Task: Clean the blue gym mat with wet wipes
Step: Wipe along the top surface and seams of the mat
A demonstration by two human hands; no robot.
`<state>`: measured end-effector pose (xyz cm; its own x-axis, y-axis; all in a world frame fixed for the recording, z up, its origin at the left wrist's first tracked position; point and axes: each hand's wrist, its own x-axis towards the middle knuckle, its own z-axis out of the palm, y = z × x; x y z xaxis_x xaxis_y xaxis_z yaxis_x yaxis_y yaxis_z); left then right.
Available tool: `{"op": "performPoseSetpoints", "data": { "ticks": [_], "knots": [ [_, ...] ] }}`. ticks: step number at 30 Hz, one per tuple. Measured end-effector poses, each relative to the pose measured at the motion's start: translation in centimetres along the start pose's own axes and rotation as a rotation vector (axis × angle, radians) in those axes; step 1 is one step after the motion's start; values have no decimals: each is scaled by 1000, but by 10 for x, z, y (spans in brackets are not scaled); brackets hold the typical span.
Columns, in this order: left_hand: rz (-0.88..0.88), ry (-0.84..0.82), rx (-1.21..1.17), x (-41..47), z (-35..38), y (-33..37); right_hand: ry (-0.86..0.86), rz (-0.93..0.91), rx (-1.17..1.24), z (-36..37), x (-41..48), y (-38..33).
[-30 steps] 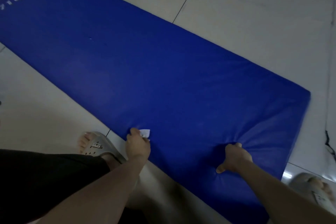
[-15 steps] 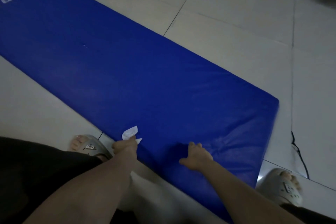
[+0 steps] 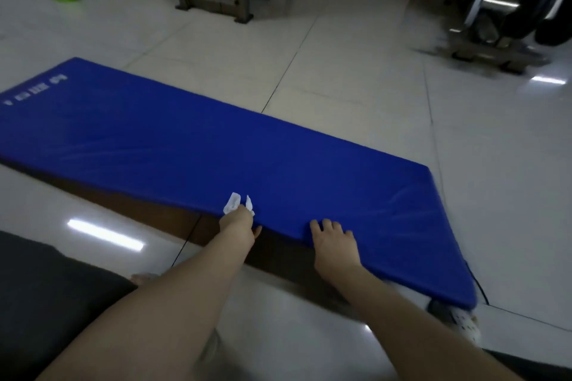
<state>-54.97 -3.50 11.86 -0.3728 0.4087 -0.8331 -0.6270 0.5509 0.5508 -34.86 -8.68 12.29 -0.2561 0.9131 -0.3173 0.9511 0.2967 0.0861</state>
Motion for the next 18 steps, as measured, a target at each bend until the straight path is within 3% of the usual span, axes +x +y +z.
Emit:
{"op": "performPoseSetpoints", "data": {
  "ticks": [3,9,12,18],
  "knots": [
    [-52,-65,43,-36,30,10,86,41,-40,-32,1,39],
    [60,-278,246,-88,78,-5,187,118,-115,-66,-2,121],
    [49,-370,341,-98,111,-23,158,174,-140,-71,-9,162],
    [-164,-413,456,-106,169,-89,19,363,-126,-59,-46,232]
  ]
}}
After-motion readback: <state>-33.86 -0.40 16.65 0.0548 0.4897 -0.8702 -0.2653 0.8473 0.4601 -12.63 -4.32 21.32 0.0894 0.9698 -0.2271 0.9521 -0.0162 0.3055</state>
